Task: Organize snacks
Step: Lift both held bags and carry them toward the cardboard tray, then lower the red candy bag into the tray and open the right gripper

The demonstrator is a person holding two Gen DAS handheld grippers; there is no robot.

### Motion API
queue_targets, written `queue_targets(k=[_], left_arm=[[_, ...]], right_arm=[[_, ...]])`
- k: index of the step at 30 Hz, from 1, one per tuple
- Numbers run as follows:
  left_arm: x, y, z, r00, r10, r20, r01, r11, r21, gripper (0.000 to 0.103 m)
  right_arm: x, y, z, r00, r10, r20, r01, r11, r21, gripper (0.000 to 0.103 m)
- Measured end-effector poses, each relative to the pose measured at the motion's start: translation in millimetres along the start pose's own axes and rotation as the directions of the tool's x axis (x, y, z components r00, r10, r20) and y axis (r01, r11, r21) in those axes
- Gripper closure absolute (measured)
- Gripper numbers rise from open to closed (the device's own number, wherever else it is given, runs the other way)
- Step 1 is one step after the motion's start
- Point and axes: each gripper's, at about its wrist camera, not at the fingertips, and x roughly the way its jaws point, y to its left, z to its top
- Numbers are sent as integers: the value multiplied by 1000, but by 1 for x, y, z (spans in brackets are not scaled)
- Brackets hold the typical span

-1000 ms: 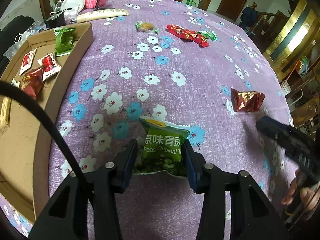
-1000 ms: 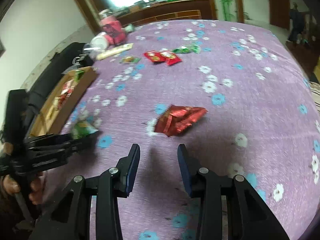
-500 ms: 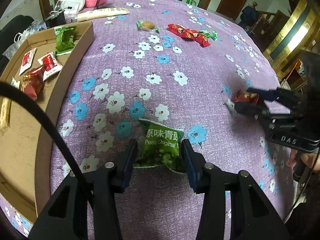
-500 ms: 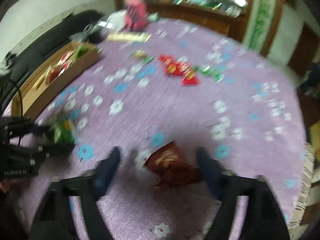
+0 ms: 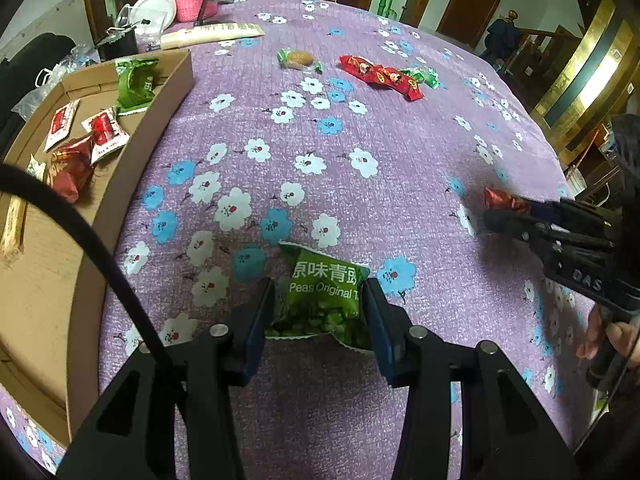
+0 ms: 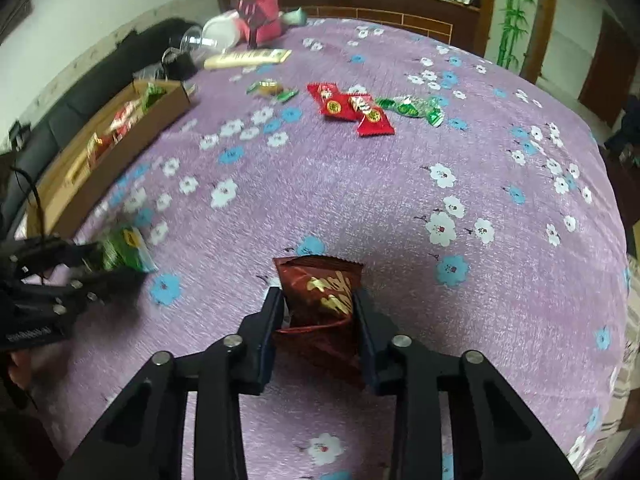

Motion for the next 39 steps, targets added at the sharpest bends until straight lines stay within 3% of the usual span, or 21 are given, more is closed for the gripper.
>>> queue_targets(k=[15, 23, 39], left_arm=[[-9, 2, -3, 999, -25, 26, 26, 1000, -14, 63], [-24, 2, -7, 998, -18, 56, 18, 1000, 2, 63], [-61, 29, -12, 993, -35, 111, 38, 999, -22, 63]], right_arm=[[-29, 22, -30, 988, 141, 61, -149, 973, 174, 70], [-34, 37, -41, 983, 173, 62, -183, 960, 213, 70], [-40, 86, -19, 969, 233, 84, -244, 957, 157, 70]])
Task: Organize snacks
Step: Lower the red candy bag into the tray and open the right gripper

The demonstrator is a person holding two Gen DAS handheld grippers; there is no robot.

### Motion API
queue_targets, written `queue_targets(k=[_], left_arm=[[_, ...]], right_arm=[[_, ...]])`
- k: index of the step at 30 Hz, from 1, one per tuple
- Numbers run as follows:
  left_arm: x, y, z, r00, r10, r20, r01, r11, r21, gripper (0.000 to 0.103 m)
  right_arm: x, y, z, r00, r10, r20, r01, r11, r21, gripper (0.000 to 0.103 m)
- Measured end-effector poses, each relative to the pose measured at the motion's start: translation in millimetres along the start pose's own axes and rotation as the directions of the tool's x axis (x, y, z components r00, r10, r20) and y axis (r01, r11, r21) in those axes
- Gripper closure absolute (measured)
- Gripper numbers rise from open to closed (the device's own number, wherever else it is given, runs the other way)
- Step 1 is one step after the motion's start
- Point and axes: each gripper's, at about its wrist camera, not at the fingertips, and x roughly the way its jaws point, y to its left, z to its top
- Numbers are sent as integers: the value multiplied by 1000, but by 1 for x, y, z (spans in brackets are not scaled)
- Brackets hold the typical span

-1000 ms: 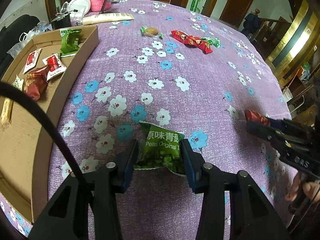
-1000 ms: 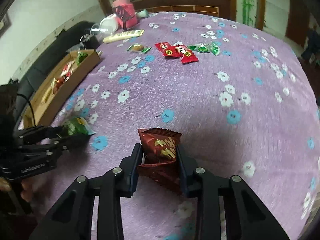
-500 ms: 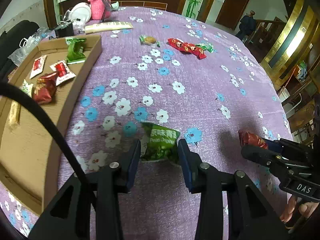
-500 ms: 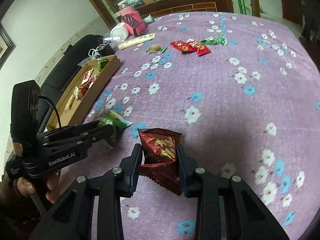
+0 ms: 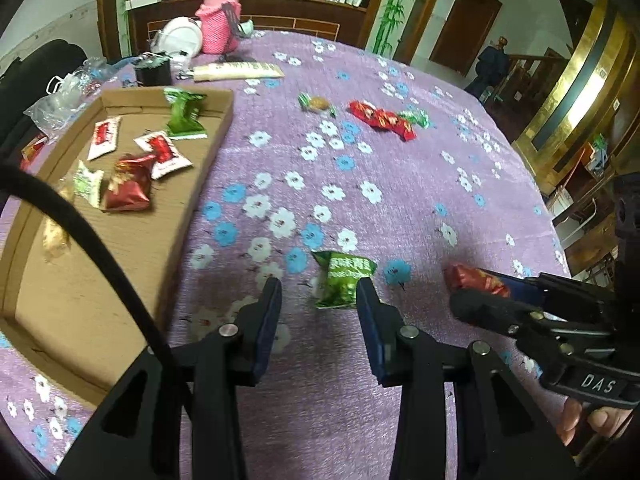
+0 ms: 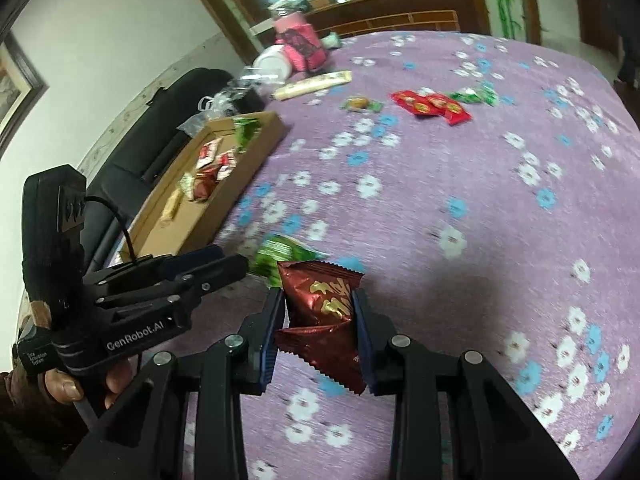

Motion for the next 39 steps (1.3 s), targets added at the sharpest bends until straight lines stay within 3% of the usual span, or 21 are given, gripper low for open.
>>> queue_targets(k=[9, 18, 26, 28, 31, 35, 39], left_arm=[[-33, 66, 15, 996, 68, 66, -59, 991, -124, 63], [-29, 163, 26, 978, 207, 10, -195, 934, -298, 62], [-15, 195, 23, 966, 252, -57, -256, 904, -344, 62], [-11, 198, 22, 958, 276, -79, -286, 894, -345, 62], [-6, 200, 21, 939, 320, -128, -344, 880, -328, 46], [-11, 194, 18, 912, 395, -105, -408, 860, -305, 24], [-16, 188, 18, 902, 421, -94, -429, 853, -298, 20]], right_arm=[[34, 68, 36, 994, 113, -12, -114, 989, -96, 70], [105, 138, 73, 976, 197, -87, -209, 964, -161, 70], [147, 166, 78, 982, 126, -141, -156, 960, -231, 69], [153, 169, 78, 989, 74, -131, -107, 959, -264, 68], [161, 168, 79, 988, 37, -149, -77, 957, -278, 62], [157, 165, 77, 990, 9, -142, -50, 956, -290, 56], [150, 162, 75, 990, 18, -137, -56, 957, -283, 51]])
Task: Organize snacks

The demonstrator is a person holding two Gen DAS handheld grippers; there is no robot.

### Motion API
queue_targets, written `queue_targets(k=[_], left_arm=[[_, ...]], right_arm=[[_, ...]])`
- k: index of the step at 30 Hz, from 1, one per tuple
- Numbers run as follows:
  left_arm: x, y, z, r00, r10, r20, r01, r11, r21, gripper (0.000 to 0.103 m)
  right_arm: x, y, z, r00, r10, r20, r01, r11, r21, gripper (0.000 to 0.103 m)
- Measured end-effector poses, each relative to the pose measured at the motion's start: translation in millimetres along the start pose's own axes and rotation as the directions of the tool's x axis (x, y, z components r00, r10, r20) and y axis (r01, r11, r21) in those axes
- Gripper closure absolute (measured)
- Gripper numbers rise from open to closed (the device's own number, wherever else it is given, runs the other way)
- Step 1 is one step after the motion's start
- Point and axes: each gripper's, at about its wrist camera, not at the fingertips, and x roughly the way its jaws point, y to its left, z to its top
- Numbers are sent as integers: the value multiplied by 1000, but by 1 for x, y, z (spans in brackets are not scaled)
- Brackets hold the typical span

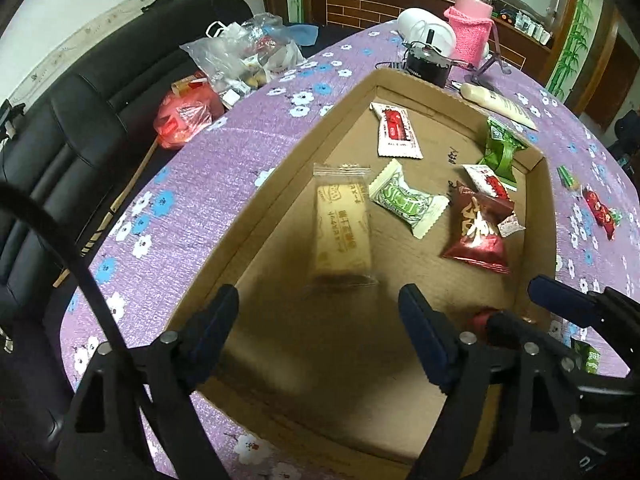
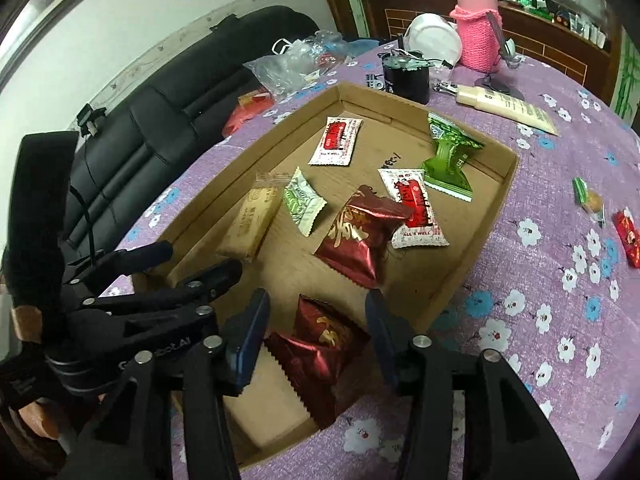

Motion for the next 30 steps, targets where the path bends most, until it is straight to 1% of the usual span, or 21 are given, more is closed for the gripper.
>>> queue_targets(k=[3, 4, 5, 6, 10, 13, 15, 16, 17, 20, 21, 22, 24, 27, 30], left_arm=[[-3, -3, -1, 1000, 4, 10, -4, 1000, 0, 20], [-6, -4, -2, 1000, 0, 18, 0, 1000, 1, 20], [-7, -7, -2, 1000, -5, 24, 5, 1000, 4, 20], [-9, -9, -2, 1000, 0, 31, 0, 1000, 5, 20], [-24, -17, -5, 997, -14, 73, 13, 1000, 7, 20], [-33, -30, -6, 995, -48, 86, 47, 999, 11, 20], [-40, -43, -11, 994, -72, 86, 70, 997, 20, 20], [-44, -55, -15, 991, -106, 86, 103, 994, 37, 20], [-45, -62, -18, 989, -126, 84, 122, 991, 51, 20], [-49, -100, -23, 980, -189, 61, 181, 976, 119, 20], [-49, -118, -24, 977, -206, 46, 197, 968, 155, 20], [-47, -129, -24, 976, -214, 34, 204, 963, 177, 20], [-45, -152, -22, 973, -230, 11, 222, 950, 218, 20], [-38, -188, -13, 973, -231, -6, 225, 940, 255, 20], [-33, -207, -7, 971, -239, -24, 237, 936, 260, 20]], right_arm=[[-8, -1, -3, 1000, -5, 8, 5, 1000, 2, 50], [-12, -3, -5, 1000, -6, 19, 6, 1000, 8, 48], [-15, -4, -6, 1000, -5, 23, 5, 1000, 11, 43], [-18, -5, -7, 1000, -8, 27, 8, 1000, 12, 42], [-36, -16, -16, 999, -15, 42, 14, 1000, 24, 41], [-48, -28, -26, 999, -8, 42, 6, 999, 50, 37], [-57, -40, -39, 999, -9, 39, 6, 998, 70, 36], [-62, -46, -46, 999, -8, 38, 5, 997, 78, 36], [-66, -52, -52, 999, -12, 37, 9, 996, 85, 36], [-79, -80, -74, 999, -47, 28, 43, 991, 125, 35], [-82, -90, -80, 997, -65, 28, 60, 989, 138, 35], [-89, -107, -86, 995, -98, 31, 92, 982, 163, 35], [-98, -134, -90, 990, -139, 33, 129, 970, 208, 35], [-117, -181, -87, 977, -204, 65, 179, 944, 277, 35], [-130, -219, -66, 954, -277, 112, 241, 936, 257, 35]])
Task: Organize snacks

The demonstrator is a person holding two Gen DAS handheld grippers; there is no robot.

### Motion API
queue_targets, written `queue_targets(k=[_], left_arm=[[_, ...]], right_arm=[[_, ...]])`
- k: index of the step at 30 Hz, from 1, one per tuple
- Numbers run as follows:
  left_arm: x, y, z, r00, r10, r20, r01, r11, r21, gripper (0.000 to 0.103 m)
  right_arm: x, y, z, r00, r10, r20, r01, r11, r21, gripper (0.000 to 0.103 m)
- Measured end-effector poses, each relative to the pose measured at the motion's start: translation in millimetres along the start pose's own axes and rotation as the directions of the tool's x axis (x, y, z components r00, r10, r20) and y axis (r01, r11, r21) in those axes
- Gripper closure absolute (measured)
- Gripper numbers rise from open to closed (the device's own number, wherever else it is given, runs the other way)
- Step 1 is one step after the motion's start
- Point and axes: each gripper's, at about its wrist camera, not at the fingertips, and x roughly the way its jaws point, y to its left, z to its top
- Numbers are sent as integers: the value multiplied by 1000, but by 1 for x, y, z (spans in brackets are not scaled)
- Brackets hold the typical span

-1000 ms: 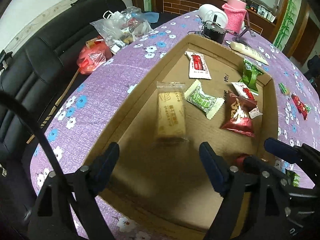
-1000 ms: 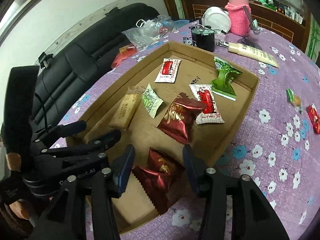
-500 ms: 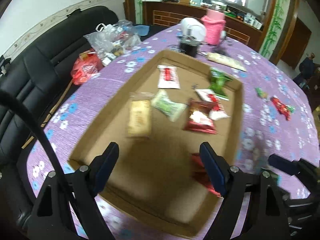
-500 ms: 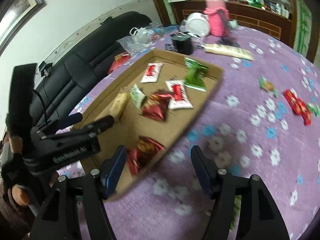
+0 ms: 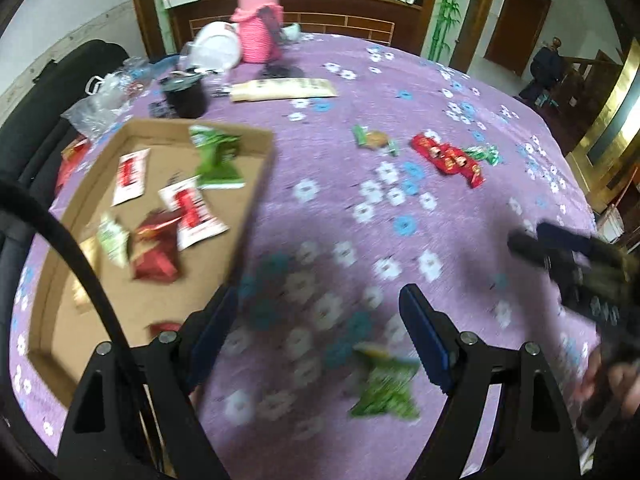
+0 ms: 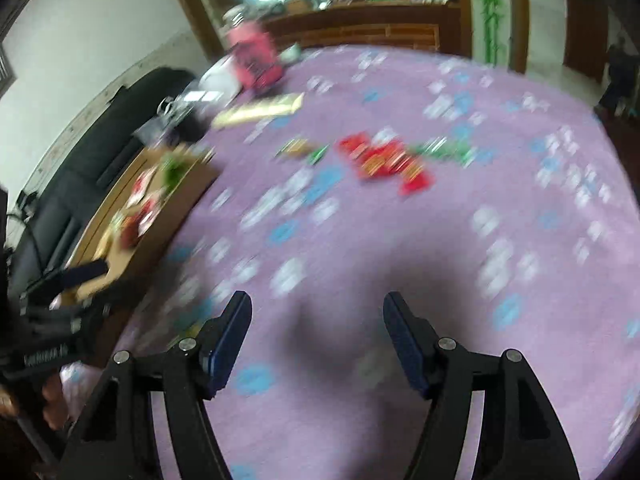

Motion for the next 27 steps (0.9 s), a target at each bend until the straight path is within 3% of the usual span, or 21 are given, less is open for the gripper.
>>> queue_targets(k=[5, 8, 10, 16, 20, 25, 27], left_arm=[[12, -7, 21, 999, 44, -3, -44, 999, 10, 20], [15, 0, 24, 999, 11, -33, -11, 1000, -16, 20], [14, -1, 15, 999, -9, -40, 8, 1000, -9, 20], [21, -31, -39, 992, 42, -121, -25, 990, 140, 20], [31, -31, -52, 987, 27, -160, -4, 990, 140, 20], [34, -24, -60, 990, 28, -135, -11, 991, 130, 21], [30, -19, -60, 994, 30, -105, -19, 994, 110, 39]], right_arm=[[33, -34, 37, 1000, -14, -11, 14, 1000, 1, 35], [48, -39, 48, 999, 1, -35, -1, 1000, 0, 35], [54, -34, 49, 999, 25, -36, -26, 999, -25, 35], [60, -40, 42, 992, 104, -65, -102, 994, 28, 35], [52, -42, 33, 991, 114, -68, -111, 993, 43, 35], [36, -41, 20, 988, 142, -64, -137, 988, 71, 35], [29, -39, 15, 987, 151, -57, -147, 987, 72, 35]])
